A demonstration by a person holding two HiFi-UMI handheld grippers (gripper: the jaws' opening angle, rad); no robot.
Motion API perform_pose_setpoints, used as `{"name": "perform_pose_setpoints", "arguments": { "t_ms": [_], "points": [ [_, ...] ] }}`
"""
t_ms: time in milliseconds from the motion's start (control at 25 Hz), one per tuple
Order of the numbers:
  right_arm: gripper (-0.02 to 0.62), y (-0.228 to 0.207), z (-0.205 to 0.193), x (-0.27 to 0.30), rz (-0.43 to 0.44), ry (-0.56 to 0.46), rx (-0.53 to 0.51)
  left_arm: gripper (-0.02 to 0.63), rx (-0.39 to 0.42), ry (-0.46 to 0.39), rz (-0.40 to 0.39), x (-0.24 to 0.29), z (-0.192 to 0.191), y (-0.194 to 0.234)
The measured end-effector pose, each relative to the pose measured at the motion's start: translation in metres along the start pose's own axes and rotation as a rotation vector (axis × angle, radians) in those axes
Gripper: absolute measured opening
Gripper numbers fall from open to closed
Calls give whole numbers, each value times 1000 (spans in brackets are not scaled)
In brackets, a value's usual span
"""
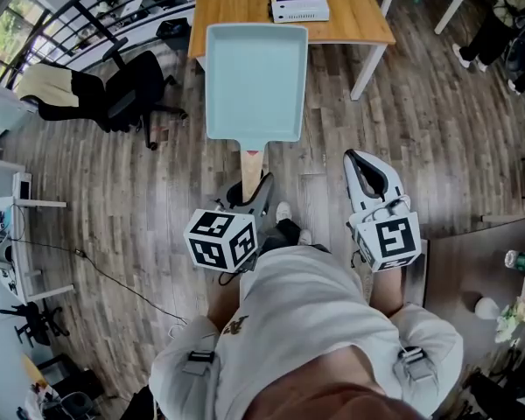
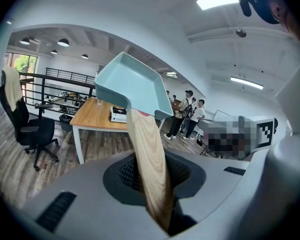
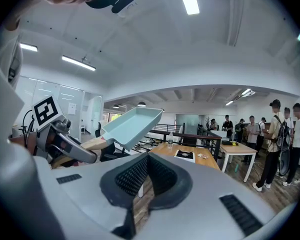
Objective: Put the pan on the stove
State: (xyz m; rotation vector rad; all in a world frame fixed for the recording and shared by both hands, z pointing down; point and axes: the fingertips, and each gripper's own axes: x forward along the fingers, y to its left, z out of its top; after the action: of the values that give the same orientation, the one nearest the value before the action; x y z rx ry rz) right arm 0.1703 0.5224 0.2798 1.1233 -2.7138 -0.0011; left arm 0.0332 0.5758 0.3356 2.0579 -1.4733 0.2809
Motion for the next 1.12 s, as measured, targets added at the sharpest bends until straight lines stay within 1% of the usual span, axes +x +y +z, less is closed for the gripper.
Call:
{"name": "perform_pose_setpoints", "arguments": {
  "t_ms": [320,800,1120],
  "points": [
    [20,-18,3,51,-23,33,-10,87,-2,6,-8,28,30,39],
    [20,-17,16,116,-46,54,-38,87,-5,5,-41,53,63,92],
    [20,-14,14,140,-62,79,-31,89,-4,21,-62,66,74,112]
  ]
}}
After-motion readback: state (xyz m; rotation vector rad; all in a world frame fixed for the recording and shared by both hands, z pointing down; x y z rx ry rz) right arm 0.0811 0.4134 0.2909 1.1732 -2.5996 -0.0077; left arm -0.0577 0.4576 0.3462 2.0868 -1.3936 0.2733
